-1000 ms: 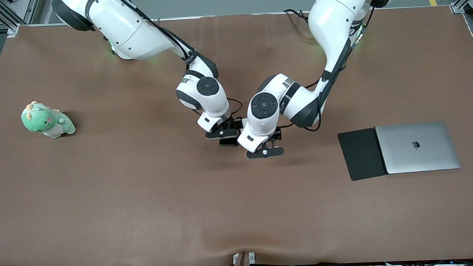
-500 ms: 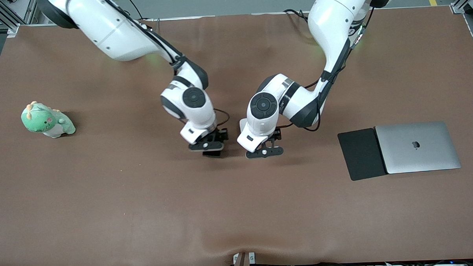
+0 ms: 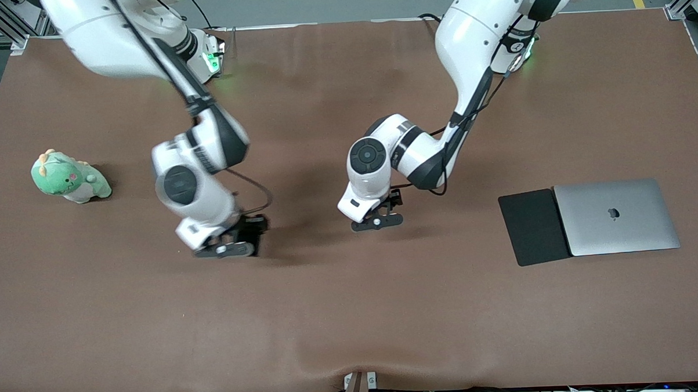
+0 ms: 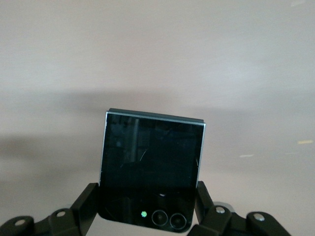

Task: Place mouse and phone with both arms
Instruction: 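Lift the phone with the right gripper while the left gripper lifts the mouse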

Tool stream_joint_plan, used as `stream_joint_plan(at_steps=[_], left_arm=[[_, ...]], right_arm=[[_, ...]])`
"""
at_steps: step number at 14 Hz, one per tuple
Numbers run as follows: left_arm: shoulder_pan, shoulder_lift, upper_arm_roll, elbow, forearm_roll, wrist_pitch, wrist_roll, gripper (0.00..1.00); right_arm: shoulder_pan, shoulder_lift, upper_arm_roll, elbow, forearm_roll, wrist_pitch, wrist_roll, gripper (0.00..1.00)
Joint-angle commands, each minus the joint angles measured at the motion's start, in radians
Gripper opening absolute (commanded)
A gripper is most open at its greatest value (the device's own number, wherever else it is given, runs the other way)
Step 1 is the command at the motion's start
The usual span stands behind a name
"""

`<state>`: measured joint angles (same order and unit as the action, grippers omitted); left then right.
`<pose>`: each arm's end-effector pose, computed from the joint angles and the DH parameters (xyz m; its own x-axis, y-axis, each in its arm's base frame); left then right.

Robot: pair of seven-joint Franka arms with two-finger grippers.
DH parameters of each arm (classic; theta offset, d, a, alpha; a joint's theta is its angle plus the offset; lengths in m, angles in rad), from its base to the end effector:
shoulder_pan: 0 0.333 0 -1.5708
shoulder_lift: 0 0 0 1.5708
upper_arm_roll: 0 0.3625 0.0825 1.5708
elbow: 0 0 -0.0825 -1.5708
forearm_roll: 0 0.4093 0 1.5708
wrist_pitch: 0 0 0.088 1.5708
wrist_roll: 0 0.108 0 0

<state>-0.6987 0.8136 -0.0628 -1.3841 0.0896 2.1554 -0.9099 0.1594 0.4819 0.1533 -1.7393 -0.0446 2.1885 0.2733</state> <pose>0.5772 -0.5299 0.2380 0.9932 0.1159 -0.0037 0.1156 -0.9921 -0.0488 0.6712 0.2031 0.3263 0.9981 0.0499 -0.0349 0.0490 -0.9984 -0.0267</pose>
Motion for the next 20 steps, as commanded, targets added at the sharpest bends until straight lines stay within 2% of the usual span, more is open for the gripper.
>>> stream_joint_plan(at_steps=[1, 4, 8, 11, 13, 15, 20], left_arm=[[-0.025, 0.05, 0.014, 0.063, 0.016, -0.003, -0.081, 1.0], [-0.039, 0.062, 0.009, 0.06, 0.01, -0.003, -0.139, 1.0], [-0.051, 0.067, 0.009, 0.054, -0.025, -0.005, -0.165, 1.0], [-0.058, 0.085, 0.008, 0.054, -0.025, -0.005, -0.17, 1.0], [-0.062, 0.084, 0.009, 0.054, -0.024, -0.005, -0.164, 1.0], [-0.059, 0.079, 0.008, 0.051, -0.024, -0.005, -0.162, 1.0], [-0.062, 0.075, 0.008, 0.016, -0.024, -0.014, -0.161, 1.0]], right_arm=[[0.003, -0.063, -0.101, -0.02, 0.051, -0.053, -0.181, 0.0], [0.0, -0.086, -0.211, -0.048, 0.09, -0.055, -0.339, 0.0], [-0.003, -0.085, -0.351, -0.114, 0.205, 0.049, -0.596, 0.0], [-0.004, -0.075, -0.428, -0.161, 0.235, 0.125, -0.756, 0.0], [-0.004, -0.06, -0.489, -0.155, 0.309, 0.131, -0.886, 0.0], [-0.004, -0.045, -0.517, -0.152, 0.376, 0.131, -0.983, 0.0], [-0.014, -0.04, -0.54, -0.177, 0.384, 0.125, -1.028, 0.0]])
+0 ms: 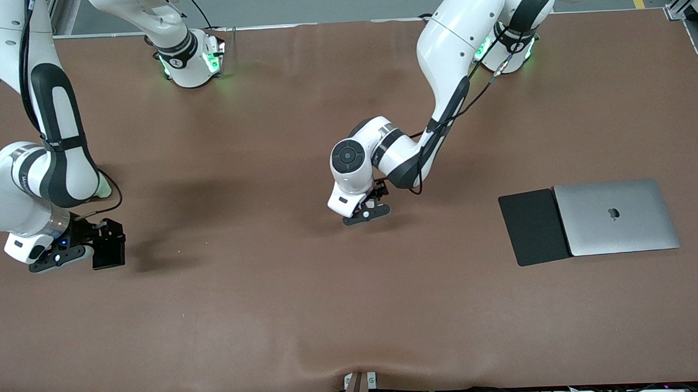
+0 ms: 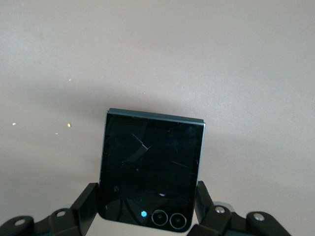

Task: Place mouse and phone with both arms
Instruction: 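Lift the phone with the right gripper while the left gripper lifts the mouse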

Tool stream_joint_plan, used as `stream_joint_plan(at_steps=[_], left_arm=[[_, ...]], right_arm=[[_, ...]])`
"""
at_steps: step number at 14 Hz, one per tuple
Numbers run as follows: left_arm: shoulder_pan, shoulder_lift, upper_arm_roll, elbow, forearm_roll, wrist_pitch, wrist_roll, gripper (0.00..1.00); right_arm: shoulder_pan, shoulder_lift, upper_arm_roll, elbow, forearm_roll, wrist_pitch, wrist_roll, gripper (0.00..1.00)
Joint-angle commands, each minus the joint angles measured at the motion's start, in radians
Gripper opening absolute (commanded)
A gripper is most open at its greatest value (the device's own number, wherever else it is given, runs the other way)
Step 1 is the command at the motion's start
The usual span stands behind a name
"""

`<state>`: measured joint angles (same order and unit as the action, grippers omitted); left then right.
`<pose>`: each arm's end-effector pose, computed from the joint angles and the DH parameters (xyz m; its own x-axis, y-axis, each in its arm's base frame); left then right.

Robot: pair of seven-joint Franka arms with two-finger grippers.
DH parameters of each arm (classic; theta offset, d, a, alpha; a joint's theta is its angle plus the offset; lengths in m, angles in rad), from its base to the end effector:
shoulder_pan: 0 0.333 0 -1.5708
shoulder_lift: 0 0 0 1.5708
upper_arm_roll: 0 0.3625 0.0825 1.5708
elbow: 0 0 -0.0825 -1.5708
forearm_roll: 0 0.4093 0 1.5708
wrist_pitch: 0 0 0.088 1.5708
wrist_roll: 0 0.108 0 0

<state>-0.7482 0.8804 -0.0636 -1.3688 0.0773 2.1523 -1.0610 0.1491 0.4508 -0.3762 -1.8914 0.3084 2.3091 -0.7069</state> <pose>0.5470 -0.5558 0.1925 0.9739 0.2239 -0.0365 0.2201 -0.9715 -0.0883 0.6572 -0.1263 0.3049 0.9526 0.3006 0.0475 0.3028 -0.9518 -0.0489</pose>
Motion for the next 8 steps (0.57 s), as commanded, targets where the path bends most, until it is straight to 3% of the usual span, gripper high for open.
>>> stream_joint_plan(at_steps=[1, 8], left_arm=[[-0.013, 0.008, 0.008, -0.01, -0.011, -0.011, -0.005, 1.0], [-0.011, -0.008, -0.001, -0.032, -0.011, -0.014, -0.008, 1.0]], right_arm=[[-0.003, -0.012, -0.013, -0.049, 0.032, 0.009, -0.051, 0.0], [0.007, -0.107, -0.032, -0.297, 0.063, 0.125, -0.063, 0.0]])
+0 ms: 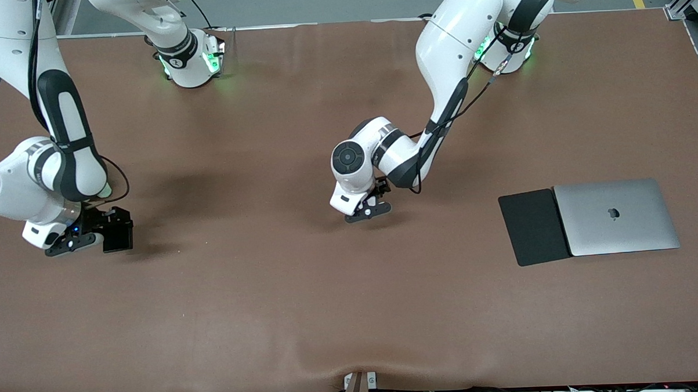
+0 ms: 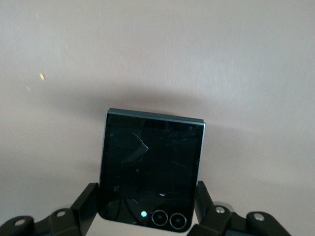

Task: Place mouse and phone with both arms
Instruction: 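Lift the phone with the right gripper while the left gripper lifts the mouse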

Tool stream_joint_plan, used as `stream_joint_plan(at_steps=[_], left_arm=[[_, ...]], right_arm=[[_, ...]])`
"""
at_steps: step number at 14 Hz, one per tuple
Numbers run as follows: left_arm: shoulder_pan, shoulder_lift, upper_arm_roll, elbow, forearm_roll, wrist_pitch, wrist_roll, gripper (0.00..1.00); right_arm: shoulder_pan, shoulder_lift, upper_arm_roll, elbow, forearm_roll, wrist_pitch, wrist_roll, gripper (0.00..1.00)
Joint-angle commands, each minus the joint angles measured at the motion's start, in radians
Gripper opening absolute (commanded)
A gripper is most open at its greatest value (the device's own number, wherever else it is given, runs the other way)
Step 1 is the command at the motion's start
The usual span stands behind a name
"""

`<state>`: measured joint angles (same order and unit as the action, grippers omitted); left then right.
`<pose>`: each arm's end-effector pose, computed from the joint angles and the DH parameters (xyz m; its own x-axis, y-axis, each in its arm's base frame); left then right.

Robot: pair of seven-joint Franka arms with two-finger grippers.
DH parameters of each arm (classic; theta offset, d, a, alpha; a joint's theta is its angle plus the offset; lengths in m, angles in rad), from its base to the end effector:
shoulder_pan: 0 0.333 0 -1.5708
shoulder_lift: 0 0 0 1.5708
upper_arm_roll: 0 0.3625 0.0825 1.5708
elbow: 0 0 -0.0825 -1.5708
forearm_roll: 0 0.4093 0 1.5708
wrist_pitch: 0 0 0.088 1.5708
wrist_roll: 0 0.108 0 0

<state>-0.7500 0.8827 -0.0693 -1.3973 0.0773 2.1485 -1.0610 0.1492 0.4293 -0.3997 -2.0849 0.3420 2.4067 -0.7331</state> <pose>0.5362 -0.5527 0.1780 0.9742 0.2183 -0.0582 0.2106 -0.9708 -0.1149 0.5952 -0.1434 0.2480 0.9692 0.2460 -0.0127 0.2443 -0.9665 -0.0783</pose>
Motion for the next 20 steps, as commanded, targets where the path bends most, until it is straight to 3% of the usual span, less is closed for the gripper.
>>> stream_joint_plan(at_steps=[1, 5, 7, 10, 12, 17, 20], left_arm=[[-0.009, -0.016, 0.005, -0.005, -0.013, -0.01, -0.01, 1.0], [-0.008, -0.037, -0.006, -0.041, -0.013, -0.013, -0.014, 0.85], [-0.006, -0.047, -0.009, -0.051, -0.013, -0.013, -0.016, 0.65], [-0.005, -0.054, -0.009, -0.051, -0.013, -0.015, -0.017, 0.19], [0.0, -0.068, -0.007, -0.049, -0.013, -0.053, -0.005, 0.02], [0.027, -0.128, -0.009, -0.054, -0.013, -0.171, 0.045, 0.01], [0.078, -0.241, -0.007, -0.153, -0.011, -0.194, 0.099, 0.01]], right_arm=[[0.006, -0.086, -0.019, -0.11, 0.031, 0.026, -0.06, 0.0], [0.01, -0.122, -0.025, -0.167, 0.031, 0.023, -0.066, 0.0], [0.015, -0.15, -0.027, -0.202, 0.031, 0.022, -0.063, 0.0], [0.015, -0.153, -0.03, -0.227, 0.029, 0.009, -0.071, 0.0], [0.013, -0.153, -0.03, -0.234, 0.029, 0.011, -0.072, 0.0], [0.013, -0.165, -0.05, -0.284, 0.029, 0.017, -0.074, 0.0], [0.015, -0.172, -0.06, -0.294, 0.029, 0.022, -0.074, 0.0]])
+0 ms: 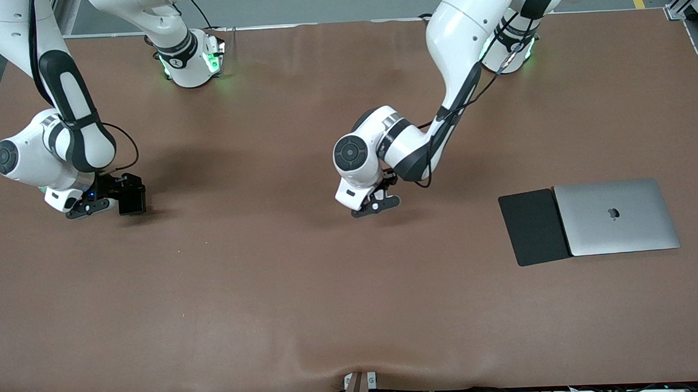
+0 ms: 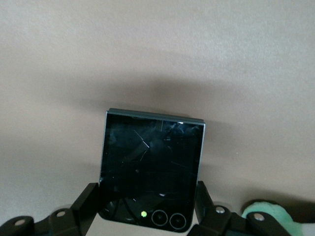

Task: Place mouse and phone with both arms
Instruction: 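Carry the mouse with the left gripper onto the grey mouse pad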

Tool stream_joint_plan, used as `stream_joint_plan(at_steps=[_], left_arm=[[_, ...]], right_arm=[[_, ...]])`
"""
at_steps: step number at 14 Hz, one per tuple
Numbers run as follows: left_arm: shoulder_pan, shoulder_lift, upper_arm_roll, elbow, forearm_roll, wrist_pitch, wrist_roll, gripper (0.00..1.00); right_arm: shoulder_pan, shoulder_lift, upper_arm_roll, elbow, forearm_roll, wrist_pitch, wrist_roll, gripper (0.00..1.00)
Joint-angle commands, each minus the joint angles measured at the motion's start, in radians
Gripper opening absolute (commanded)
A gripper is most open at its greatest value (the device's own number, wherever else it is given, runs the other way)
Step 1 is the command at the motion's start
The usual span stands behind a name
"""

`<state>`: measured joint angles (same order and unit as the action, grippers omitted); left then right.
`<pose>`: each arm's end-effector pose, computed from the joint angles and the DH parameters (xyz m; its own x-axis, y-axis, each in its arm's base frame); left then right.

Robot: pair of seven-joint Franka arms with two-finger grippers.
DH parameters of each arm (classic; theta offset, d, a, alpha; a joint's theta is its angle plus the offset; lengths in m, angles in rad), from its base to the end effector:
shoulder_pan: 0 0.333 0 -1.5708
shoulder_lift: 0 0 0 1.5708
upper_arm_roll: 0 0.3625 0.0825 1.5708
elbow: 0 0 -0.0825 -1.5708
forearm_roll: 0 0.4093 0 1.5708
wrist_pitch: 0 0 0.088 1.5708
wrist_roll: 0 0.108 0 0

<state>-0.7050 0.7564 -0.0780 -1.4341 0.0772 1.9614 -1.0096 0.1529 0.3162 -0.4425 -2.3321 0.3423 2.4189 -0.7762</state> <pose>0.5440 -0.5183 0.2455 0.9708 0.2123 -0.1116 0.1880 -0.9626 -0.1952 0.5000 -0.1522 0.2211 0.9700 0.2196 -0.1041 0.2018 -0.9665 -0.1589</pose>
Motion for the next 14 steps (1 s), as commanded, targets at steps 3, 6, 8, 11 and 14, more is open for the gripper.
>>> stream_joint_plan(at_steps=[3, 6, 8, 11, 14], left_arm=[[0.136, -0.253, 0.001, -0.245, -0.01, -0.001, 0.172, 0.01], [0.238, -0.322, 0.001, -0.308, 0.004, 0.02, 0.282, 0.01], [0.323, -0.362, 0.001, -0.328, 0.004, 0.021, 0.368, 0.01], [0.422, -0.39, 0.001, -0.367, 0.004, 0.049, 0.485, 0.01], [0.533, -0.394, 0.003, -0.404, 0.006, 0.115, 0.62, 0.01]], right_arm=[[0.011, -0.059, -0.018, -0.047, 0.029, 0.009, -0.031, 0.0], [0.011, -0.058, -0.018, -0.047, 0.029, 0.009, -0.029, 0.0], [0.011, -0.055, -0.018, -0.053, 0.029, 0.011, -0.029, 0.0], [0.01, -0.052, -0.018, -0.084, 0.03, 0.058, -0.025, 0.0], [0.011, -0.049, -0.018, -0.084, 0.032, 0.06, -0.015, 0.0]])
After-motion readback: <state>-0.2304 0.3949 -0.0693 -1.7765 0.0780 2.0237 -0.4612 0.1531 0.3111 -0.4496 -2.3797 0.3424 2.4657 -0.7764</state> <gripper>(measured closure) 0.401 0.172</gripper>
